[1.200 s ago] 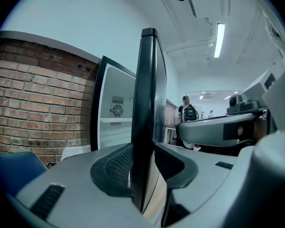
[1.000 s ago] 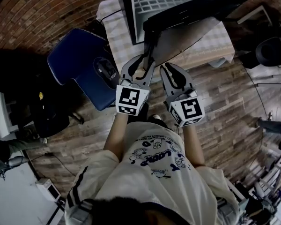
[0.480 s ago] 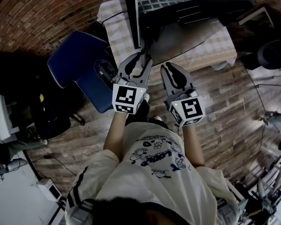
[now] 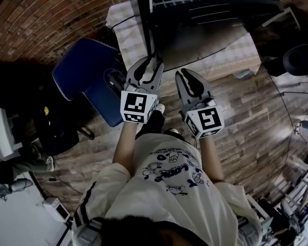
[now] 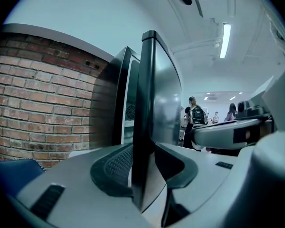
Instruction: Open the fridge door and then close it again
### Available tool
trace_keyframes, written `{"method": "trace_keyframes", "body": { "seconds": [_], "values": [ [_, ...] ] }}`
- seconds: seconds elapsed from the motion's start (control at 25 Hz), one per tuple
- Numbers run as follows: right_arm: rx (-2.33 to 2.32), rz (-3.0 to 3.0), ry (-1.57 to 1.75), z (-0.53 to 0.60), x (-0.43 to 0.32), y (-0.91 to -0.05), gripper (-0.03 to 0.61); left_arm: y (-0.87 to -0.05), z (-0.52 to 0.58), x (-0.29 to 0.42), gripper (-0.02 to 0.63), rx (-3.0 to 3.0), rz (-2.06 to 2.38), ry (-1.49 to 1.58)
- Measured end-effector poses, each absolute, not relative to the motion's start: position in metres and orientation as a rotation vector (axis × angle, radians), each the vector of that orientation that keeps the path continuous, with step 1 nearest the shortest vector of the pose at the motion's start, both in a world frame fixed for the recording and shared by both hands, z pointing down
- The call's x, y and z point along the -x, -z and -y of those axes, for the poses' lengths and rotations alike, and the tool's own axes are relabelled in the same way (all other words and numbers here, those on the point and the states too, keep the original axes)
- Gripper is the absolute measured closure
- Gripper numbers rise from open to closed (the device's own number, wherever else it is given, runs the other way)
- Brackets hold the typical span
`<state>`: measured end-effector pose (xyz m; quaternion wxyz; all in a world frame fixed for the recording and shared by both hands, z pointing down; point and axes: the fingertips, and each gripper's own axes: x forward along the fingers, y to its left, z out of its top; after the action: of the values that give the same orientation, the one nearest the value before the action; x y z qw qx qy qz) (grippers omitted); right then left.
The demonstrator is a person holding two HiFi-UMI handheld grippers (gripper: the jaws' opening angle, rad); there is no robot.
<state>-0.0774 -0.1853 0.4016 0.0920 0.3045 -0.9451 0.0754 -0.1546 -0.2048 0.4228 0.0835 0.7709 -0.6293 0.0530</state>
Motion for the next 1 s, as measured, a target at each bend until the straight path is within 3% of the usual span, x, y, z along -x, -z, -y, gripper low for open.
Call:
{"method": "trace_keyframes", "body": {
  "seconds": [1.0],
  "values": [
    [-0.938, 2.801, -0.239, 0.216, 0.097, -0.402, 0.505, -0.420, 0.236, 0.181, 0.505, -2.282, 1.927, -0.158]
  ]
}}
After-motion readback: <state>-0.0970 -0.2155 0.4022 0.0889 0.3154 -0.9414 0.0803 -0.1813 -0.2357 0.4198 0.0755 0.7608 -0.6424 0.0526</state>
